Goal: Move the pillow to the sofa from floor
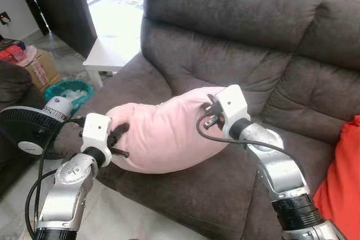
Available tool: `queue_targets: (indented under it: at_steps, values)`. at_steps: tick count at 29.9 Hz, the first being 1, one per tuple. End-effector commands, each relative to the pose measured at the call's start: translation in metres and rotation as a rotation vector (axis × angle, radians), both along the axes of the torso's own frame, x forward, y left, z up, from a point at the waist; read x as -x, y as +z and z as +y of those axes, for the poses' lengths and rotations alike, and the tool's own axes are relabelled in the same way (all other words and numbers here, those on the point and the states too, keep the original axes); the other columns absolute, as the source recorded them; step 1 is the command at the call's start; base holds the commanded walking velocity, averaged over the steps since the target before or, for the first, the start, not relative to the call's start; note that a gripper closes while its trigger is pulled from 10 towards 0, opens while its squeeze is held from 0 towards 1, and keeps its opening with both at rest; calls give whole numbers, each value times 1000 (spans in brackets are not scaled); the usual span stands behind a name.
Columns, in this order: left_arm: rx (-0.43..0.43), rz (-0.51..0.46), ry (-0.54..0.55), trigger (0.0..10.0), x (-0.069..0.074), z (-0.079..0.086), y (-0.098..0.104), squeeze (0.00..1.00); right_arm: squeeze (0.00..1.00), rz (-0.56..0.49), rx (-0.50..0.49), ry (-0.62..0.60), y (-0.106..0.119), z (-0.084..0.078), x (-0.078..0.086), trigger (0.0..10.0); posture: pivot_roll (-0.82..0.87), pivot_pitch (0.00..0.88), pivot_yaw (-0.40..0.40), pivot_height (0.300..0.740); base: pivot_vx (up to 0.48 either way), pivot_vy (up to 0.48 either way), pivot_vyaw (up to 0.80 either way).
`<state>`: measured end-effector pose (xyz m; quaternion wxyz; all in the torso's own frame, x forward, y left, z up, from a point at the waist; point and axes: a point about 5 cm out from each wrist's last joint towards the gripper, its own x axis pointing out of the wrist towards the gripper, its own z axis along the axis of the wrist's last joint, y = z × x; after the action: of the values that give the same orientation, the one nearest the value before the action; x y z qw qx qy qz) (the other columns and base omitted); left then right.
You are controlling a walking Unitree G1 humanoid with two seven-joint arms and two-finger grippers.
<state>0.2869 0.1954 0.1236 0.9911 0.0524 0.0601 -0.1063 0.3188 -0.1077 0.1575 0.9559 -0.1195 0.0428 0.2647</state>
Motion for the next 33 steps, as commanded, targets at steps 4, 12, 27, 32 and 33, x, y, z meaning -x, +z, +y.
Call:
queue_targets:
  at_steps: [4,12,27,32,33]
  values:
    - [-28,-63,44,10000,-6,0,8,0,929,-77,-41,64,19,13,4,10000,143,77,-56,740,0,0,0]
    - [-32,-64,149,10000,-11,10,3,0,0,-96,-37,-8,18,4,-1,10000,141,81,-57,740,0,0,0]
    - [-45,-80,186,10000,-20,8,1,0,1000,-33,19,9,5,-3,1,10000,137,88,-54,740,0,0,0]
    - [-48,-89,186,10000,-22,7,2,0,0,-6,204,72,-6,-11,2,10000,130,88,-53,740,0,0,0]
    - [-48,-89,185,10000,-22,6,2,0,0,-6,217,67,-6,-13,1,10000,129,89,-53,740,0,0,0]
